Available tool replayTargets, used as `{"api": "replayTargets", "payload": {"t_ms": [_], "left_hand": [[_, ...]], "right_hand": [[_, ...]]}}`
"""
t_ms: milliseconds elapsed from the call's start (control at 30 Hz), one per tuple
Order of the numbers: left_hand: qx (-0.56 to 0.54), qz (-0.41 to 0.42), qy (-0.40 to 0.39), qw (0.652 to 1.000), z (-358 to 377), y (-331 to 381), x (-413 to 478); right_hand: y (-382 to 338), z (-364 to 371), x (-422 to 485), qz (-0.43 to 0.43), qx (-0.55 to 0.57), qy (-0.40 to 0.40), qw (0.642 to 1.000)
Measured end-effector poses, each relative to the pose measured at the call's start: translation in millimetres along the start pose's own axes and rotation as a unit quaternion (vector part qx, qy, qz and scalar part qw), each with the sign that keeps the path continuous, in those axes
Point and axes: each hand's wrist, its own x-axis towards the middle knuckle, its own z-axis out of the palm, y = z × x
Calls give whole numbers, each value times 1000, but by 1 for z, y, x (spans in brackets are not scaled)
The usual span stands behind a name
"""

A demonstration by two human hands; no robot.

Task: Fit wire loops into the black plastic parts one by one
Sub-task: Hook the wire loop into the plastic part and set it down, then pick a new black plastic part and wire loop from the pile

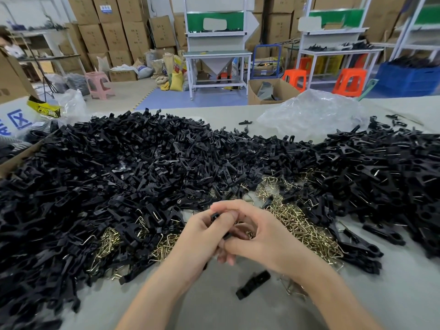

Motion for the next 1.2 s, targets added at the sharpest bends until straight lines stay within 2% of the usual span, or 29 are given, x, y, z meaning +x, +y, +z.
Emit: {"api": "replayTargets", "payload": {"t_ms": [100,200,267,333,400,467,500,533,567,700,800,900,1000,1067,1200], "left_hand": [[0,-4,-16,1000,1,-2,1],[-29,0,-33,999,0,-4,2],[-46,4,-37,998,-2,-7,4],[-38,17,-29,999,-2,-9,3],[15,45,10,999,-1,-11,-1],[143,77,77,984,-1,-16,-3],[234,99,103,962,-2,-20,-2],[323,120,124,930,-3,-22,-2],[397,137,145,896,-4,-23,-1],[575,172,240,763,-14,-29,8],[653,127,271,695,-26,-32,18],[705,55,236,666,-33,-34,26],[721,44,231,652,-37,-34,31],[711,72,247,654,-38,-37,30],[709,116,268,642,-39,-38,30]], "right_hand": [[1,-2,-1,-11,-74,10,997],[4,-5,1,-40,-200,59,977],[2,-6,4,-43,-215,102,970],[-7,-17,9,-42,-203,180,962],[-22,-45,20,-50,-77,311,946],[-39,-86,30,-42,182,413,892],[-45,-100,31,-29,267,422,866],[-47,-108,31,-9,298,415,860],[-45,-108,30,14,291,398,870],[-17,-62,21,72,112,338,932],[7,-33,16,53,-136,312,939],[18,-17,13,12,-341,232,911],[28,-12,10,29,-497,146,855],[32,-12,9,40,-537,120,834],[33,-11,8,14,-531,138,836]]}}
